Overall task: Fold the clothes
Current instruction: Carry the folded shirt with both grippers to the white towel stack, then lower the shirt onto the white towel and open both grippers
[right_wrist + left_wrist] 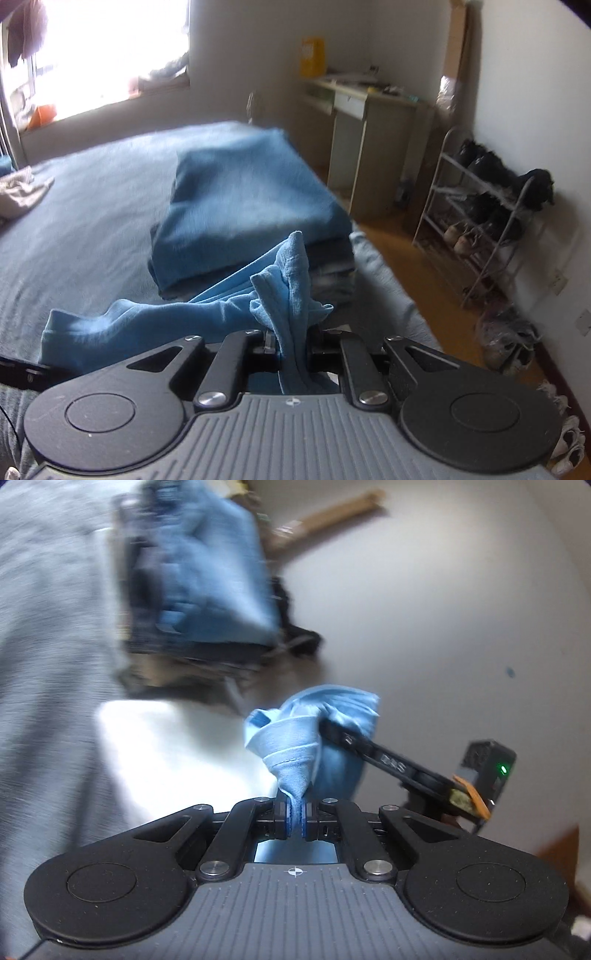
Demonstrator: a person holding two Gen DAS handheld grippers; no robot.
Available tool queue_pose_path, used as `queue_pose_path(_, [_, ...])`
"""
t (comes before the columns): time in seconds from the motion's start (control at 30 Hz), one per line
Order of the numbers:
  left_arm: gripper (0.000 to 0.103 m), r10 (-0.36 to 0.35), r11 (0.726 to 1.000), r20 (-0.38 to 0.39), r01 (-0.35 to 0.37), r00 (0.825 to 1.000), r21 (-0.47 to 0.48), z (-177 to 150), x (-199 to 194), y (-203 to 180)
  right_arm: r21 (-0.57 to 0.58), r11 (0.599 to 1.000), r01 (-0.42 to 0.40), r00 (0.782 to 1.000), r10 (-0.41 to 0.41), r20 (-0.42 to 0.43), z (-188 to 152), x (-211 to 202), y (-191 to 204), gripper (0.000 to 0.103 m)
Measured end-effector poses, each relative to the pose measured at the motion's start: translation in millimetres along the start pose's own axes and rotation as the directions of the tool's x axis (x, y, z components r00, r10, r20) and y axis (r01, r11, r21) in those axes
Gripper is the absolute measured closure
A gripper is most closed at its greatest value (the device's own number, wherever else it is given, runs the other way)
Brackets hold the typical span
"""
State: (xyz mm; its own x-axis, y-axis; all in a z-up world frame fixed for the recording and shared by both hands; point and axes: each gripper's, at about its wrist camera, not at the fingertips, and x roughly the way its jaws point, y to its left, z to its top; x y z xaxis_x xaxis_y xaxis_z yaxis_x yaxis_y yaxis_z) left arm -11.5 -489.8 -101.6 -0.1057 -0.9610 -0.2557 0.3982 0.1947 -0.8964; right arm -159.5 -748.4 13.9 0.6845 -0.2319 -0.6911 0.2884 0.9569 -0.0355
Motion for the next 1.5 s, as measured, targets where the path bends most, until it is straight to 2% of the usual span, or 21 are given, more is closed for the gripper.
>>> queue_pose_path(0.17, [0.101, 0.022, 0.997, -0.007, -0.022, 1.0, -0.079, 16, 6, 33, 0.027, 0.999, -0.042, 0.997, 0.044, -0.063, -1, 31, -2, 0.091])
queue_pose_path(0.43, [0.101, -0.013, 0.982, -0.023, 0.008, 1.0, -0.187, 20, -9, 60, 0.05, 0.991, -0.122, 0.984, 0.128, -0.126, 10, 54, -5, 0.091])
queue_pose_path(0.57, [0.101, -0.002, 0.98, -0.041, -0.006, 0.999, -0.199, 19, -18, 62, 0.062, 0.99, -0.127, 0.976, 0.136, -0.172, 10, 67, -3, 0.091])
queue_pose_path(0.67, [0.101, 0.007, 0.977, -0.06, -0.019, 0.998, -0.21, 17, -15, 72, 0.09, 0.991, -0.101, 0.974, 0.116, -0.196, 8, 80, -3, 0.09])
queue_pose_path(0.7, [0.101, 0.008, 0.975, -0.068, -0.023, 0.998, -0.222, 16, -14, 76, 0.108, 0.991, -0.082, 0.972, 0.103, -0.209, 7, 84, -4, 0.088])
queue_pose_path(0.77, [0.101, 0.006, 0.971, -0.077, -0.024, 0.997, -0.237, 15, -13, 81, 0.142, 0.989, -0.036, 0.969, 0.069, -0.235, 6, 90, -6, 0.076])
queue_pose_path(0.83, [0.101, 0.0, 0.968, -0.08, -0.02, 0.997, -0.248, 14, -13, 85, 0.159, 0.987, -0.003, 0.973, 0.04, -0.227, 3, 81, -7, 0.058])
queue_pose_path(0.93, [0.101, -0.006, 0.969, -0.082, -0.014, 0.997, -0.246, 15, -14, 85, 0.197, 0.979, 0.048, 0.981, -0.009, -0.191, -1, 53, -13, 0.056])
queue_pose_path(1.0, [0.1, -0.005, 0.97, -0.084, -0.016, 0.996, -0.243, 16, -14, 85, 0.272, 0.959, 0.085, 0.988, -0.045, -0.15, -10, 18, -25, 0.056])
queue_pose_path(1.1, [0.1, 0.0, 0.97, -0.089, -0.022, 0.996, -0.243, 16, -14, 85, 0.425, 0.897, 0.12, 0.992, -0.087, -0.096, -33, -45, -42, 0.055])
queue_pose_path(1.17, [0.1, 0.007, 0.97, -0.089, -0.028, 0.996, -0.24, 17, -12, 86, 0.54, 0.836, 0.095, 0.995, -0.076, -0.057, -61, -87, -47, 0.055])
queue_pose_path(1.23, [0.1, 0.018, 0.971, -0.088, -0.039, 0.996, -0.237, 18, -10, 84, 0.658, 0.752, 0.047, 0.999, -0.034, -0.032, -97, -118, -47, 0.055])
queue_pose_path(1.3, [0.1, 0.031, 0.973, -0.086, -0.05, 0.996, -0.226, 18, -9, 81, 0.763, 0.646, 0.016, 0.999, 0.013, -0.033, -135, -139, -44, 0.054])
queue_pose_path(1.4, [0.1, 0.048, 0.975, -0.08, -0.065, 0.996, -0.215, 17, -9, 78, 0.871, 0.491, -0.032, 0.996, 0.089, -0.013, -187, -151, -31, 0.054])
queue_pose_path(1.47, [0.1, 0.06, 0.975, -0.076, -0.074, 0.995, -0.208, 17, -9, 77, 0.902, 0.429, -0.047, 0.991, 0.133, -0.011, -211, -148, -20, 0.054])
queue_pose_path(1.5, [0.1, 0.065, 0.976, -0.075, -0.08, 0.995, -0.205, 17, -9, 76, 0.909, 0.414, -0.049, 0.989, 0.146, -0.013, -219, -146, -16, 0.054])
